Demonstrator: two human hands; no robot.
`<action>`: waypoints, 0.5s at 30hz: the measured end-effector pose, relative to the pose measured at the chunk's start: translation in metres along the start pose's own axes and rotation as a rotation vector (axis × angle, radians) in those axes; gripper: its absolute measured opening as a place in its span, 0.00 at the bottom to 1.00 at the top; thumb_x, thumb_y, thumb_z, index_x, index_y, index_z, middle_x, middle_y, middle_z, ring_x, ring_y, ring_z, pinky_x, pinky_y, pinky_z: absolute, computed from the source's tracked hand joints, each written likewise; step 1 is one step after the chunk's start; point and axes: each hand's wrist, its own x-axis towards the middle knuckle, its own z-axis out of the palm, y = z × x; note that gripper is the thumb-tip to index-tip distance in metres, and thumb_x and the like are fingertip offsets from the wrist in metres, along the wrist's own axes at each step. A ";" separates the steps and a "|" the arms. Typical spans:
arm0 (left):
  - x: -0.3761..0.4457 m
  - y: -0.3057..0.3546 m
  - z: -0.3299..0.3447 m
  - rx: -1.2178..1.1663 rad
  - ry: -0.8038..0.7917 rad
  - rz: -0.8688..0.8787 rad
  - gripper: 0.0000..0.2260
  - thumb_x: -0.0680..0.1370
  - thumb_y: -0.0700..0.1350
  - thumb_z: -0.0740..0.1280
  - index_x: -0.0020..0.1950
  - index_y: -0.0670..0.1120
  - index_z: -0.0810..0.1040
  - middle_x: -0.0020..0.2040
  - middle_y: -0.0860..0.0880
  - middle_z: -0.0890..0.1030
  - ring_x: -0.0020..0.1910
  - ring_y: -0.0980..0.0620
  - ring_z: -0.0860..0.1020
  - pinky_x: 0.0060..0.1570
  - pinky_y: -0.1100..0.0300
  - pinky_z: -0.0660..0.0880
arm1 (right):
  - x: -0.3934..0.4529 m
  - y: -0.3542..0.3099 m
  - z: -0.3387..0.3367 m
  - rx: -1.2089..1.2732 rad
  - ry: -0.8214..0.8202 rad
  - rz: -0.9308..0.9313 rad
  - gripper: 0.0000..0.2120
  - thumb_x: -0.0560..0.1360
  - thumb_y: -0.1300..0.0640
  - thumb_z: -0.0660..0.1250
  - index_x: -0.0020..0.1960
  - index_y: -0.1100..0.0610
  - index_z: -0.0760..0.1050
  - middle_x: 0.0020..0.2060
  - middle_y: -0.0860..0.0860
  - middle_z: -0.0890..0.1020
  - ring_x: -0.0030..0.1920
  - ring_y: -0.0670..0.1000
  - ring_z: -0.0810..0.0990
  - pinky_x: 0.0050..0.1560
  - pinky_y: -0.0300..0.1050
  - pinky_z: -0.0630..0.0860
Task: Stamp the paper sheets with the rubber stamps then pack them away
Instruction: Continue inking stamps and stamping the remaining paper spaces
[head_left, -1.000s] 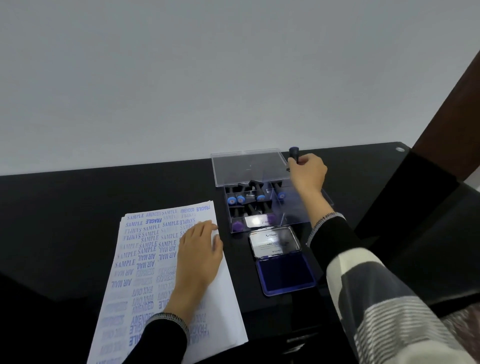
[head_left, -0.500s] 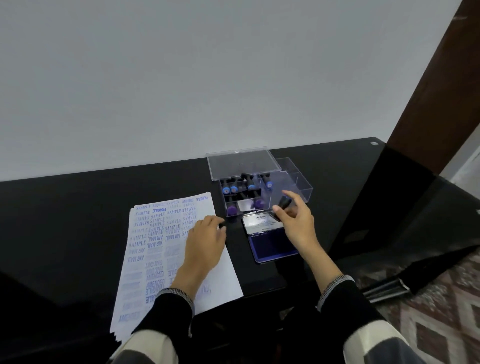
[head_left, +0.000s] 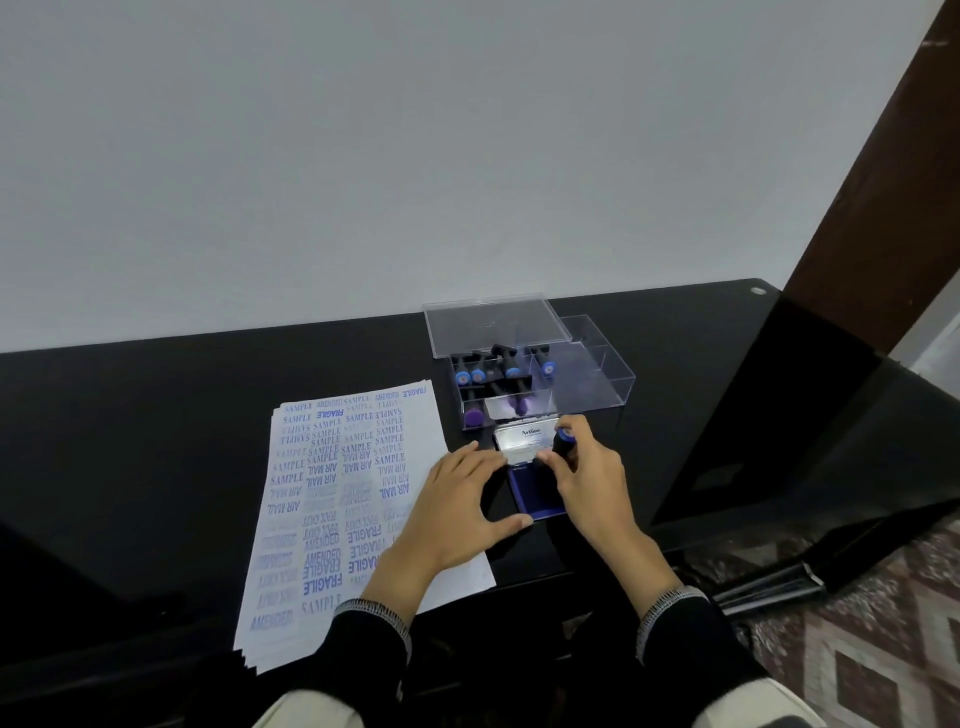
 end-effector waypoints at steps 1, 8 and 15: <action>0.000 0.000 -0.001 0.009 -0.004 -0.002 0.36 0.71 0.70 0.63 0.74 0.53 0.64 0.74 0.58 0.64 0.76 0.58 0.52 0.74 0.58 0.48 | -0.001 0.000 0.002 -0.028 0.004 -0.013 0.13 0.75 0.56 0.69 0.57 0.52 0.69 0.37 0.48 0.77 0.39 0.50 0.76 0.38 0.42 0.71; -0.014 -0.026 -0.024 -0.070 0.275 -0.189 0.17 0.79 0.54 0.64 0.65 0.49 0.76 0.65 0.53 0.75 0.68 0.51 0.68 0.73 0.52 0.57 | -0.007 -0.004 0.009 -0.163 0.042 -0.085 0.11 0.75 0.59 0.69 0.56 0.56 0.72 0.41 0.48 0.73 0.39 0.50 0.73 0.39 0.40 0.67; -0.035 -0.074 -0.065 -0.017 0.533 -0.734 0.14 0.77 0.45 0.67 0.62 0.46 0.77 0.67 0.45 0.73 0.69 0.43 0.66 0.67 0.47 0.65 | -0.009 -0.006 0.017 -0.339 0.081 -0.216 0.12 0.70 0.66 0.72 0.49 0.60 0.72 0.38 0.54 0.77 0.39 0.54 0.75 0.31 0.43 0.70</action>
